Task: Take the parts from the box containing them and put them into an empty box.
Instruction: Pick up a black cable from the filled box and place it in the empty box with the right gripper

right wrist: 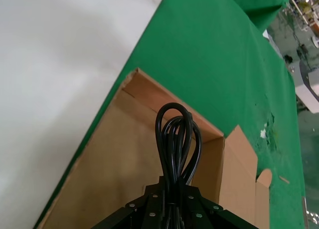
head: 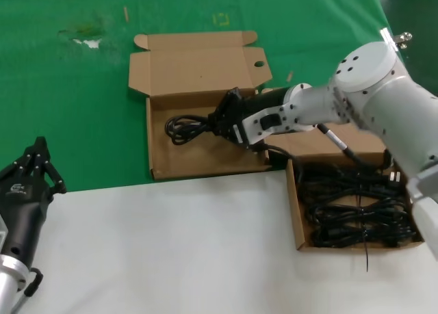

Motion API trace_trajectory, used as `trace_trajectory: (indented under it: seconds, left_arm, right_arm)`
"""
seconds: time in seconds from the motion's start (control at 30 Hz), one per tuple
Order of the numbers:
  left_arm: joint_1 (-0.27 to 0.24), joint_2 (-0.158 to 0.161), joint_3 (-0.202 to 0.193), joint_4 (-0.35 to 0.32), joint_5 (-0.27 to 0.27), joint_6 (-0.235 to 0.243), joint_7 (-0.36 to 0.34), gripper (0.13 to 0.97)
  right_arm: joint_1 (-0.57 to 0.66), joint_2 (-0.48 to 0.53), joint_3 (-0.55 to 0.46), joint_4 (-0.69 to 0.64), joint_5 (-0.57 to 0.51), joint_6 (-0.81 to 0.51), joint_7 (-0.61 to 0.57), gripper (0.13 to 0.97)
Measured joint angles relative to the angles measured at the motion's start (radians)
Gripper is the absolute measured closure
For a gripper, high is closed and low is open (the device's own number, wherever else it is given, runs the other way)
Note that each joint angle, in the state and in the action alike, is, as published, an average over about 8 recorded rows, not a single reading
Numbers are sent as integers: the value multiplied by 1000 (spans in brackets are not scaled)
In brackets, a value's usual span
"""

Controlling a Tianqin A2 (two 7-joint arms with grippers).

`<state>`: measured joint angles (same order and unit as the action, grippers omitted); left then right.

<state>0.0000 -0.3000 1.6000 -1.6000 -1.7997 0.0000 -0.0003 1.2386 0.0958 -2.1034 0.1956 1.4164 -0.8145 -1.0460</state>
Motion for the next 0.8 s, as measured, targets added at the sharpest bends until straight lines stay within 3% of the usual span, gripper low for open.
trace_trajectory:
  seconds: [0.27, 0.8]
  left_arm:
    - [0, 0, 0, 0, 0, 0, 0, 957]
    - [0, 0, 0, 0, 0, 0, 0, 957]
  right_arm:
    - [34, -57, 47, -146, 25, 84, -129, 919]
    - [19, -70, 69, -178, 12, 113, -180, 886]
